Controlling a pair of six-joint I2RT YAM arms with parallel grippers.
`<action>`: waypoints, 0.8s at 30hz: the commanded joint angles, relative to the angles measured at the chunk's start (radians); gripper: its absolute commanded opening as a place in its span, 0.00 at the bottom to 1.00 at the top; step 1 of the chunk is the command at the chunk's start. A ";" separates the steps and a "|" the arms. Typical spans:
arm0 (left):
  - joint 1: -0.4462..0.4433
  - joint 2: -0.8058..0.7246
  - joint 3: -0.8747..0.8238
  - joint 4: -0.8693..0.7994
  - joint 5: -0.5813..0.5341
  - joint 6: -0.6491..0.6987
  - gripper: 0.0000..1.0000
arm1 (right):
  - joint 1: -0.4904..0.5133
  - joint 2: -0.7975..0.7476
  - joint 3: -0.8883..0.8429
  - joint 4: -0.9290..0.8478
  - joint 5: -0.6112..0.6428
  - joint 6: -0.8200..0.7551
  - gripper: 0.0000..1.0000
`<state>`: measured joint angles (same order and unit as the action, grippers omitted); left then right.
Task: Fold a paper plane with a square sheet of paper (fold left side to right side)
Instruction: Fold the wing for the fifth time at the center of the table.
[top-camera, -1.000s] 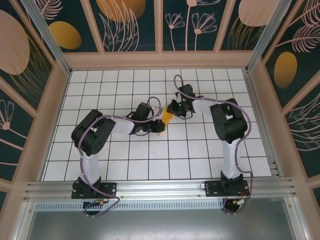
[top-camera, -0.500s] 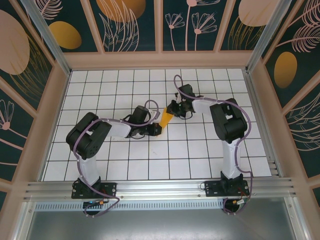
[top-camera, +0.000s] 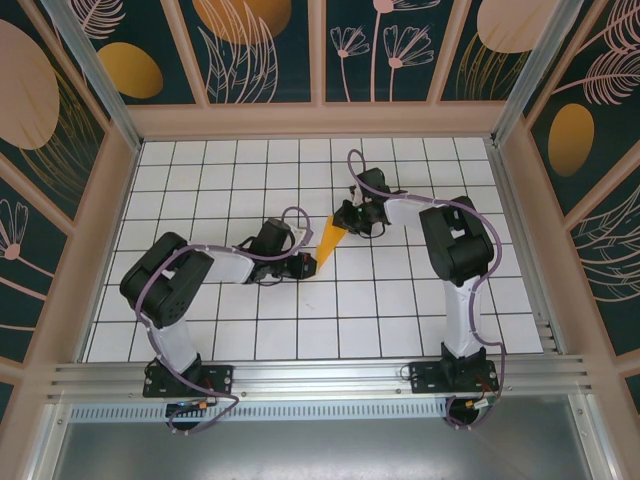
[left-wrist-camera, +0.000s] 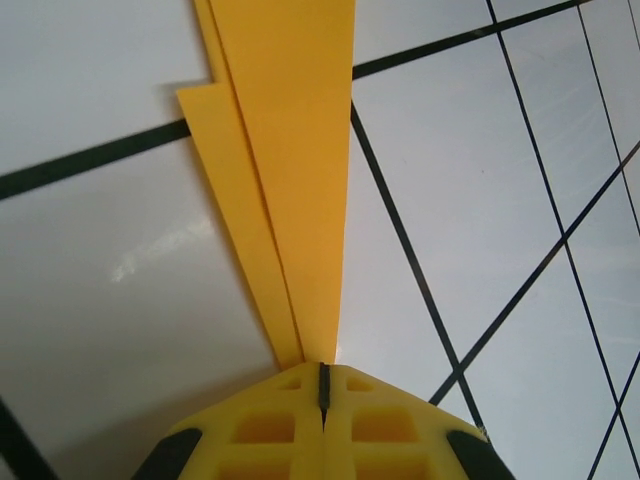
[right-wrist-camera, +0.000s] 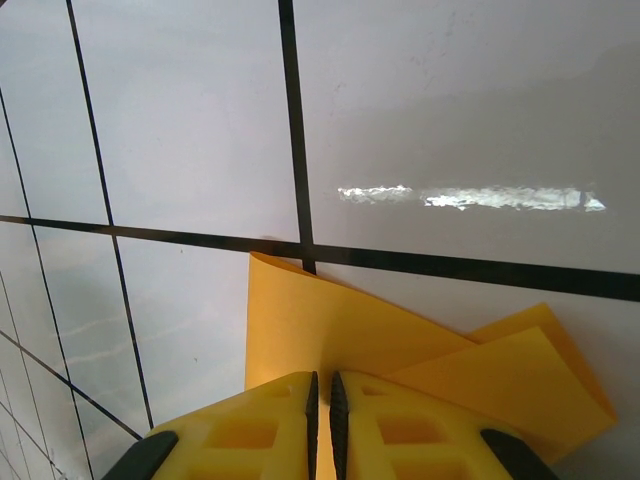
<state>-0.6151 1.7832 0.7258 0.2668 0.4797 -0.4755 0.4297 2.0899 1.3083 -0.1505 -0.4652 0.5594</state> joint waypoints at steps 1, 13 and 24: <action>-0.005 -0.017 -0.061 -0.256 -0.011 -0.018 0.02 | -0.022 0.055 0.009 -0.021 0.094 -0.015 0.17; 0.025 -0.182 0.095 -0.272 0.053 -0.042 0.02 | -0.020 0.045 0.005 -0.018 0.091 -0.015 0.18; 0.004 0.076 0.241 -0.221 0.088 -0.017 0.02 | -0.017 0.045 0.003 -0.023 0.091 -0.020 0.18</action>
<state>-0.6079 1.8233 0.9474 0.0425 0.5529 -0.5049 0.4297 2.0911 1.3117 -0.1471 -0.4610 0.5564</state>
